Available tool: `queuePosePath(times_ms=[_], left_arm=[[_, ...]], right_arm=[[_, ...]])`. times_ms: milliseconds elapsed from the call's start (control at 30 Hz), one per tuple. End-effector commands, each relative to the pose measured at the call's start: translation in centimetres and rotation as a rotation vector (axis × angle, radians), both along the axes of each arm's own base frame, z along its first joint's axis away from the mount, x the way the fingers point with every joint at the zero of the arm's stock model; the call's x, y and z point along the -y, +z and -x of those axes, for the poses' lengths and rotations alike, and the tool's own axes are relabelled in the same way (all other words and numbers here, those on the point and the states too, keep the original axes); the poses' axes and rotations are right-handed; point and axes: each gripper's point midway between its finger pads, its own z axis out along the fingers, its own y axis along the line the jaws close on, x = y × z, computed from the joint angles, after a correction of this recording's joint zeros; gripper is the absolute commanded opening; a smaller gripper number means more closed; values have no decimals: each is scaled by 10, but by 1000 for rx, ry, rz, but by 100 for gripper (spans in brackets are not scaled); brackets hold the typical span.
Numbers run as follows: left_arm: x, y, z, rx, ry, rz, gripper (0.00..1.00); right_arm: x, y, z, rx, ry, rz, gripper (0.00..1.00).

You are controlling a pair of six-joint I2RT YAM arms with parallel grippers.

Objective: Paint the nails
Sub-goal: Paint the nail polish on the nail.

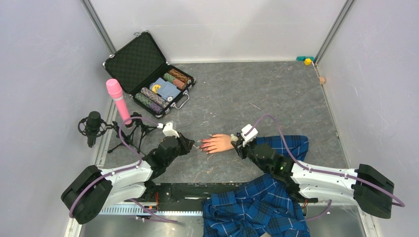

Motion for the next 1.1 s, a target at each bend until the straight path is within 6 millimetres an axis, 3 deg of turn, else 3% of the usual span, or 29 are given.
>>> queuePosePath(times_ms=[0,1067], left_arm=[[1,10,-9,39,20,8,2],[14,10,-4,33,-31,74,2]], right_arm=[[-4,15,-4,26,-12,-65,0],[-4,11,-3,21,-10,-62,0]])
